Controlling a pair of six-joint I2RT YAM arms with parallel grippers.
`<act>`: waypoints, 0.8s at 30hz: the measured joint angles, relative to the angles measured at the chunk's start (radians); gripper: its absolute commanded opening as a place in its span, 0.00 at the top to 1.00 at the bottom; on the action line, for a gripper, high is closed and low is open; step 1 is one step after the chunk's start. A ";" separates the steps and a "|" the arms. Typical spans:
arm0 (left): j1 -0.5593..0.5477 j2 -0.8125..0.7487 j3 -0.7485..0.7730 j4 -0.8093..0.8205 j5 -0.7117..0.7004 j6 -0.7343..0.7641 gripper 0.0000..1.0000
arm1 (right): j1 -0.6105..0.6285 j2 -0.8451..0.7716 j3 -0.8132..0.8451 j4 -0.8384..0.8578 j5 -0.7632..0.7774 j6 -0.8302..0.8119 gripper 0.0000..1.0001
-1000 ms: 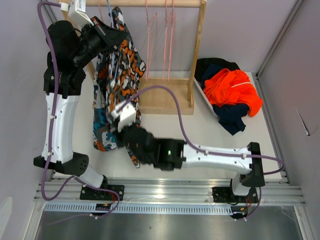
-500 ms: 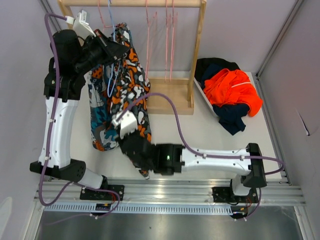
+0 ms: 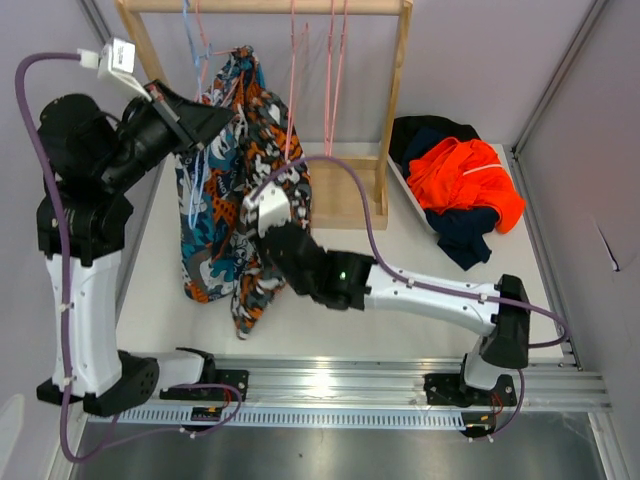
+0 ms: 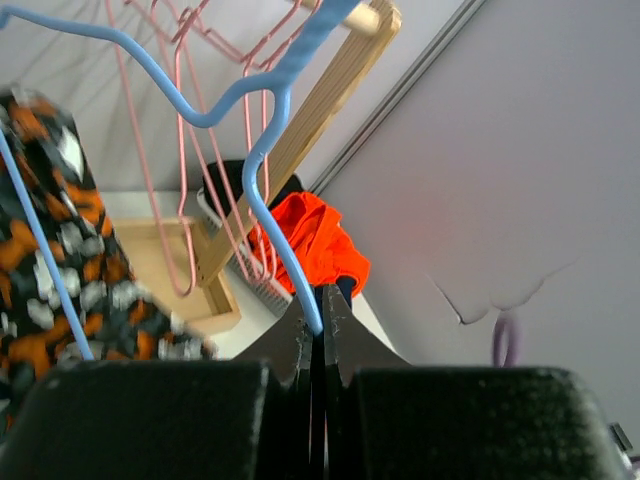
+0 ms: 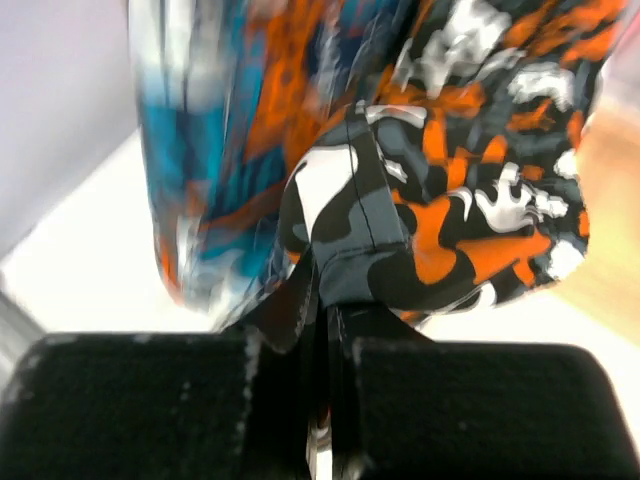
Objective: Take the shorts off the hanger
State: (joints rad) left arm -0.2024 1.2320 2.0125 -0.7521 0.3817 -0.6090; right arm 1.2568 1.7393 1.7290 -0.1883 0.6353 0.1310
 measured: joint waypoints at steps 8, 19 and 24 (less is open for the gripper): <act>-0.002 0.167 0.062 -0.010 0.069 -0.019 1.00 | 0.127 -0.161 -0.364 -0.030 0.022 0.130 1.00; -0.002 0.441 0.373 0.050 0.091 0.013 1.00 | 0.305 -0.367 -0.519 -0.038 0.148 0.265 1.00; 0.011 0.542 0.422 0.159 0.148 -0.032 1.00 | 0.301 -0.375 -0.586 -0.069 0.169 0.322 1.00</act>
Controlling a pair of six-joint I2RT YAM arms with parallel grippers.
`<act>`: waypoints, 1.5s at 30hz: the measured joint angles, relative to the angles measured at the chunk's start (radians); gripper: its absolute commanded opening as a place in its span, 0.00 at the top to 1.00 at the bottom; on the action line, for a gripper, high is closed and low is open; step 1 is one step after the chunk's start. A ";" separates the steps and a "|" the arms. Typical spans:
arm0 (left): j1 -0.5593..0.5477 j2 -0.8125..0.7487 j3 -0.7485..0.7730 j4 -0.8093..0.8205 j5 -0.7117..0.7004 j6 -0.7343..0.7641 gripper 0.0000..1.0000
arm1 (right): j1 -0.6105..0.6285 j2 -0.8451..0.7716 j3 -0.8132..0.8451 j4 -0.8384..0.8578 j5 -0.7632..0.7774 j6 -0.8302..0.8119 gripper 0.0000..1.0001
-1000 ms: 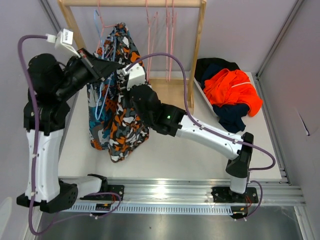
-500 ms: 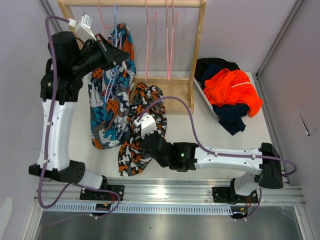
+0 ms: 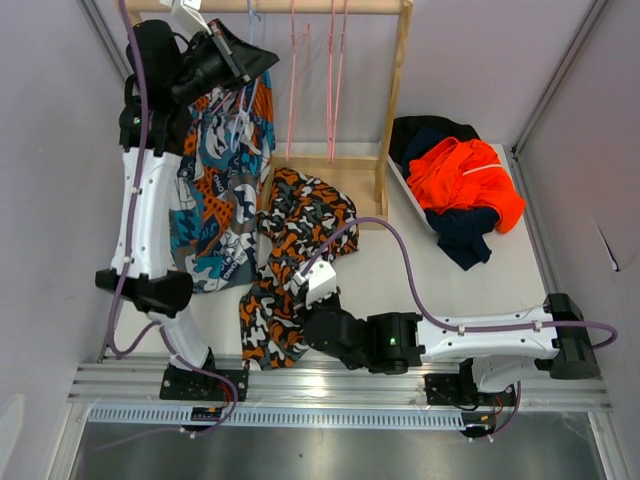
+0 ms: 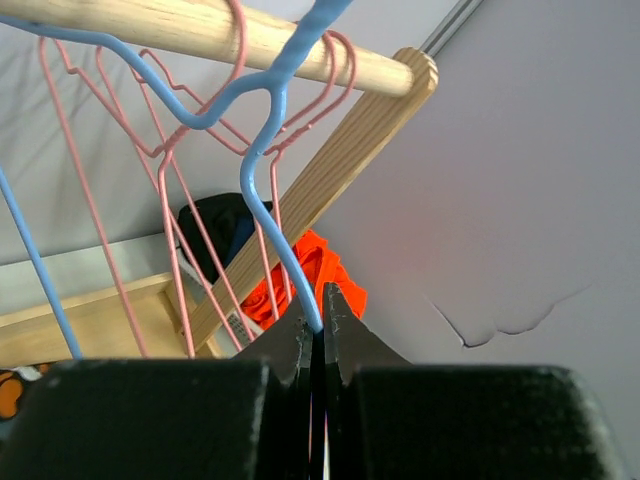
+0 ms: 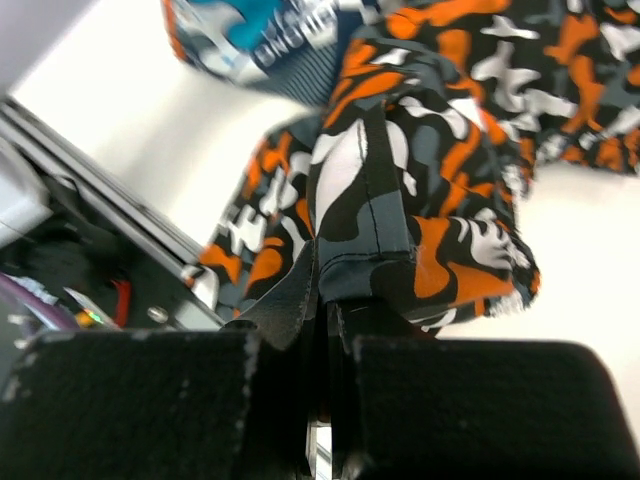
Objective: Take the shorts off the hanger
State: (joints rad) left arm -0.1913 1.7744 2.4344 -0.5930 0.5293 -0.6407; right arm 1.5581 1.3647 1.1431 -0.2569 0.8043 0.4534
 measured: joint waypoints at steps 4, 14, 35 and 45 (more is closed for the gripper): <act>0.015 0.088 0.006 0.064 0.006 -0.034 1.00 | 0.002 -0.013 -0.026 -0.045 0.011 0.021 1.00; 0.038 0.195 -0.072 0.161 0.017 -0.067 0.83 | 0.030 -0.227 0.024 -0.121 0.173 -0.072 1.00; 0.038 -0.467 -0.728 0.162 -0.007 0.116 0.01 | -0.924 0.172 1.172 -0.240 -0.137 -0.523 1.00; 0.038 -0.649 -0.901 0.105 -0.078 0.206 0.01 | -1.457 0.444 1.213 -0.058 -0.423 -0.383 1.00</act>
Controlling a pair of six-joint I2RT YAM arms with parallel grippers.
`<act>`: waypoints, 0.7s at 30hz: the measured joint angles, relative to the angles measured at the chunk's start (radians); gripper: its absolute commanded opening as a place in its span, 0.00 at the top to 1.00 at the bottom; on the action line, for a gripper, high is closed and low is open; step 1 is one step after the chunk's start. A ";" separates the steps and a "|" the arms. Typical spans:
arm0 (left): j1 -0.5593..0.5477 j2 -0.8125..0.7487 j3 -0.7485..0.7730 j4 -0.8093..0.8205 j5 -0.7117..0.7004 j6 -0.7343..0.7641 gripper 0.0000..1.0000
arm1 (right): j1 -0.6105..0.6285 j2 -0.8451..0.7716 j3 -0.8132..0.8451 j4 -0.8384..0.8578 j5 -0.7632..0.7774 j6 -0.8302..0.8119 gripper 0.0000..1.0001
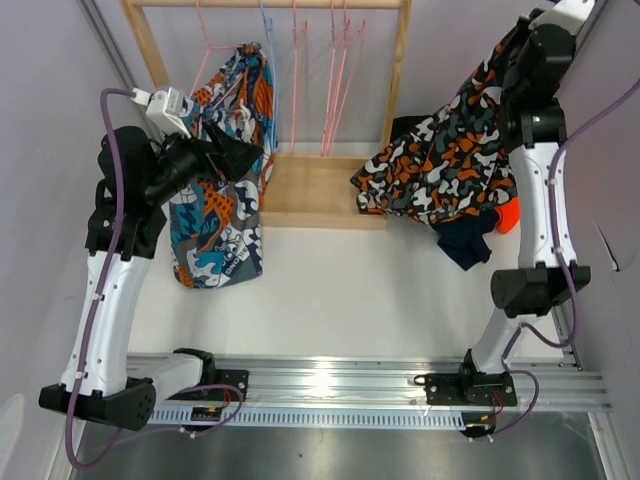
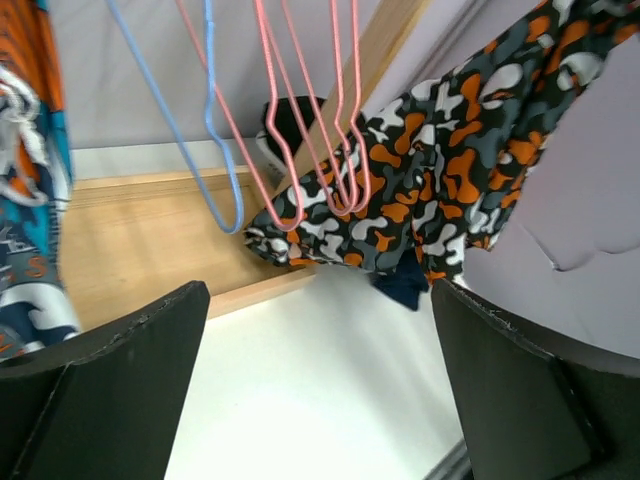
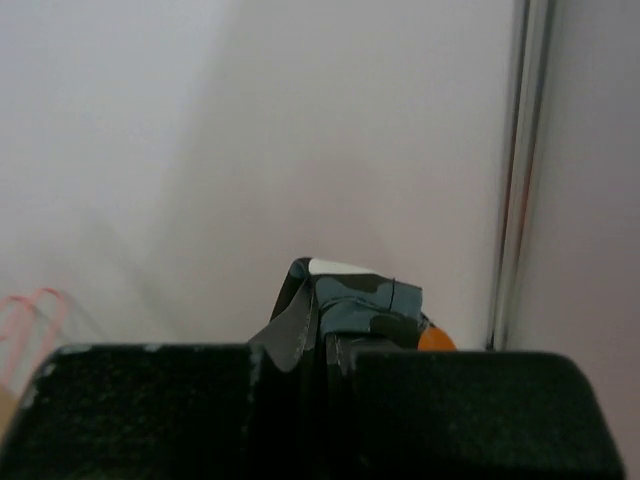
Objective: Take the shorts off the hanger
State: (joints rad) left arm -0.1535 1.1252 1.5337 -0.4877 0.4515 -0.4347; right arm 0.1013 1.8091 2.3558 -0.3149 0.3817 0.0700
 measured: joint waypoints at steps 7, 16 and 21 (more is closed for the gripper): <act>0.001 0.043 0.177 -0.095 -0.148 0.058 0.01 | -0.067 0.164 -0.228 0.055 -0.146 0.148 0.14; 0.030 0.315 0.665 -0.146 -0.274 0.135 0.01 | 0.076 -0.328 -1.233 0.148 -0.159 0.254 0.01; 0.099 0.488 0.809 -0.161 -0.275 0.148 0.01 | 0.233 -0.834 -1.435 0.194 -0.155 0.304 0.01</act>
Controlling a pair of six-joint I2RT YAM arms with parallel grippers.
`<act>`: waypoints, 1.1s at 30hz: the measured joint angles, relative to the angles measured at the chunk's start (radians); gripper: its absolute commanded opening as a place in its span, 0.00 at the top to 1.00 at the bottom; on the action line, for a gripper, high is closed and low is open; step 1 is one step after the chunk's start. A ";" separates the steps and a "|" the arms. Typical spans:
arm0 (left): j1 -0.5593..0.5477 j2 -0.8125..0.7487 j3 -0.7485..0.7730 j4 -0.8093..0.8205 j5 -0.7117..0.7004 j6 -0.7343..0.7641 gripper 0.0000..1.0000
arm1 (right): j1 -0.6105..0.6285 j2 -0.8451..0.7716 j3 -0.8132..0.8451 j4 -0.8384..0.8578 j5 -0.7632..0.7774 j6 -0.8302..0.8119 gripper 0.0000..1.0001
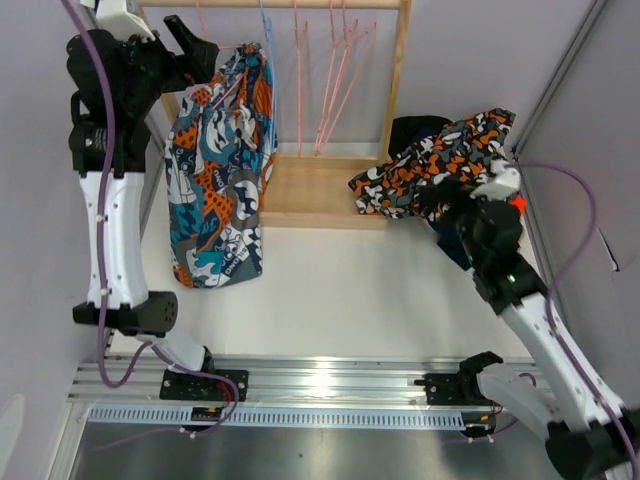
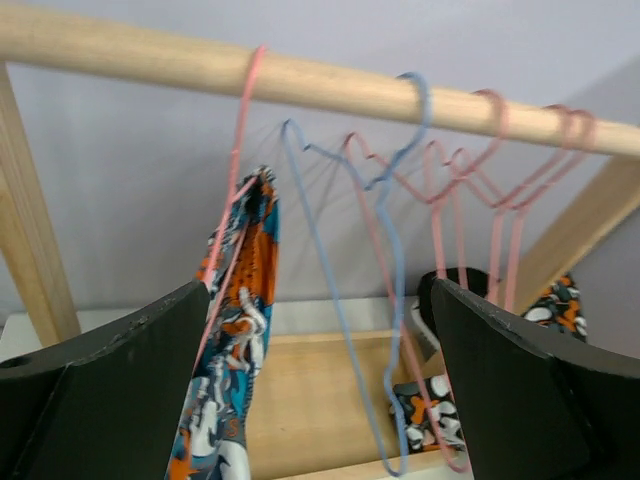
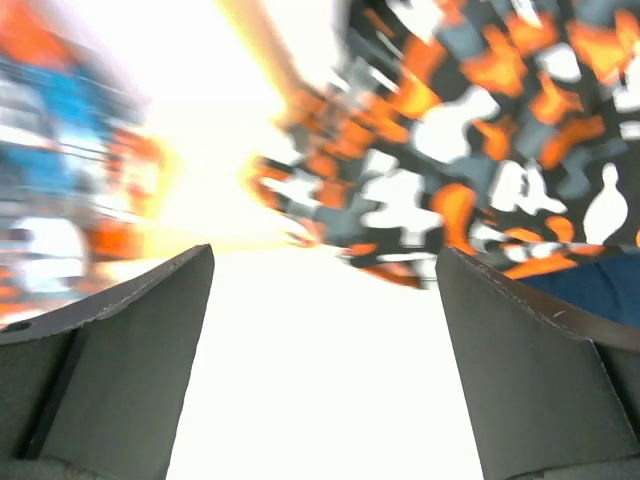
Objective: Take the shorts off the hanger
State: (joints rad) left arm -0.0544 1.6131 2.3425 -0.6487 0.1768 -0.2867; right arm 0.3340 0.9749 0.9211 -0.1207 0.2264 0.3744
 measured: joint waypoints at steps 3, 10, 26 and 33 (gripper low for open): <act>0.046 0.077 0.010 -0.006 0.021 -0.001 0.01 | 0.060 -0.190 -0.030 0.003 0.013 0.018 0.01; 0.090 0.243 0.036 -0.037 0.080 -0.001 0.02 | 0.122 -0.259 -0.043 -0.108 0.038 0.018 0.01; 0.089 0.277 0.023 -0.005 0.177 -0.050 1.00 | 0.230 -0.231 -0.084 -0.160 0.089 0.052 0.01; 0.083 0.274 0.027 -0.007 0.193 -0.057 1.00 | 0.307 -0.222 -0.089 -0.153 0.131 0.053 0.01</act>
State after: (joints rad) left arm 0.0284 1.8870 2.3692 -0.6559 0.3695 -0.3435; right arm 0.6407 0.7525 0.8318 -0.2733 0.3573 0.4278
